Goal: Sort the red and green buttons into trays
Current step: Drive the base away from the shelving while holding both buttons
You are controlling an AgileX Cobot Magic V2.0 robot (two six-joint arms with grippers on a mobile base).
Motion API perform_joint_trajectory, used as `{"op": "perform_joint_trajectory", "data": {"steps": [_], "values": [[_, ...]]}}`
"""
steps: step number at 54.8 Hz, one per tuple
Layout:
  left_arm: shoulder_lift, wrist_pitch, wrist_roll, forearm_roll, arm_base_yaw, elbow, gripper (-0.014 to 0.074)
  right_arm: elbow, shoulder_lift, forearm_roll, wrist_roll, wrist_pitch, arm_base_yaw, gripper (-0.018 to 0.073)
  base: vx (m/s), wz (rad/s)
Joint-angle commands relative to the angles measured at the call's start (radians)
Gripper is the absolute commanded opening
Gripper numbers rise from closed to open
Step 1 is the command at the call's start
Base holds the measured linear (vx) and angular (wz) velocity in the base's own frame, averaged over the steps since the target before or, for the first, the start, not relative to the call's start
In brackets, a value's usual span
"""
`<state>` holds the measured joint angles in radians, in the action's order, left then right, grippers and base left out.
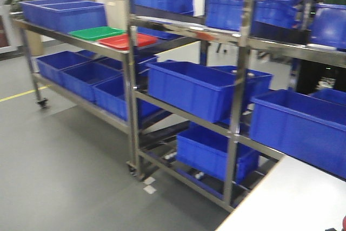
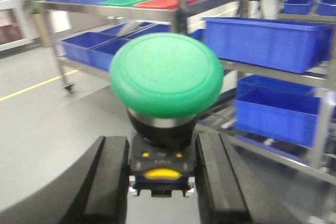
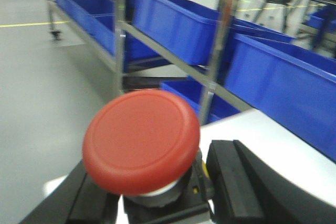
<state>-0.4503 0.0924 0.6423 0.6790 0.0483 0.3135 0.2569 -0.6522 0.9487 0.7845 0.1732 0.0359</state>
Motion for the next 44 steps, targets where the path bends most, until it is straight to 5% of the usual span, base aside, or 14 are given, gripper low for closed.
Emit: {"op": "perform_joint_trajectory", "data": {"steps": [1, 44], "values": [[-0.003, -0.068, 0.01, -0.004, 0.002, 0.03, 0.0, 0.031, 0.002, -0.005, -0.002, 0.057, -0.006, -0.0008, -0.06, 0.55], [-0.003, -0.067, 0.01, -0.004, 0.002, 0.03, 0.0, 0.031, 0.002, -0.005, -0.002, 0.056, -0.006, -0.0008, 0.11, 0.63]]}}
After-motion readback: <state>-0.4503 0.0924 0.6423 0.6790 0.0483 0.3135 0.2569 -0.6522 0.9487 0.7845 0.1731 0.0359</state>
